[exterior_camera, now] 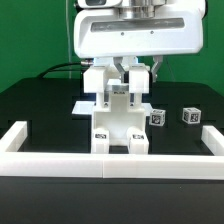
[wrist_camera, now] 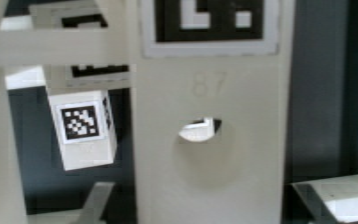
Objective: Assemble chair
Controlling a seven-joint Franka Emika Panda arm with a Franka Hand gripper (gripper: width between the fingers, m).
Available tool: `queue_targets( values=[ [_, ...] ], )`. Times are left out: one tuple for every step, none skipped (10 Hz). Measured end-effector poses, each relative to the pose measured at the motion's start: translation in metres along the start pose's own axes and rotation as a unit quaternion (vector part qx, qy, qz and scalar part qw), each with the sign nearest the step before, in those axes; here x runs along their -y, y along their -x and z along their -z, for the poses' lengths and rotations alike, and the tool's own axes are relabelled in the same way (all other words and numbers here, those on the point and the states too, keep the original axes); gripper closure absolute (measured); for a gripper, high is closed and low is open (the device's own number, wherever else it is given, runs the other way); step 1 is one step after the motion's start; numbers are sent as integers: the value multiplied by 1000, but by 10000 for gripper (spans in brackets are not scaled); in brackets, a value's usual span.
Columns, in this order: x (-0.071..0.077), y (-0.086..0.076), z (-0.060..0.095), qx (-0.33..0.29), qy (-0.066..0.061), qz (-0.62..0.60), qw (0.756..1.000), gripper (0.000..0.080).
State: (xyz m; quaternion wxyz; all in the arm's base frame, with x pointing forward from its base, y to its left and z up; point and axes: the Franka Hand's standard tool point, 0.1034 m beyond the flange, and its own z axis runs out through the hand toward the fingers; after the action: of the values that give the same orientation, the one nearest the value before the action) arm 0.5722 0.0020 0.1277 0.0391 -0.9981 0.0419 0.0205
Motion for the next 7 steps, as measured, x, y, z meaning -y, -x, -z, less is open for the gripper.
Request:
queue_targets(
  values=[
    [0, 1, 0, 1, 0, 0, 1000, 509],
    [-1, 3, -1, 2, 0, -1, 1000, 509],
    [-1, 4, -1, 3, 0, -1, 1000, 509],
    [0, 5, 2, 1, -1, -1, 1000, 509],
    [0, 6, 1, 2, -1, -1, 1000, 509],
    [0, 6, 0, 3, -1, -1, 1000, 509],
    [0, 6, -1, 4, -1, -1, 1000, 509]
  ],
)
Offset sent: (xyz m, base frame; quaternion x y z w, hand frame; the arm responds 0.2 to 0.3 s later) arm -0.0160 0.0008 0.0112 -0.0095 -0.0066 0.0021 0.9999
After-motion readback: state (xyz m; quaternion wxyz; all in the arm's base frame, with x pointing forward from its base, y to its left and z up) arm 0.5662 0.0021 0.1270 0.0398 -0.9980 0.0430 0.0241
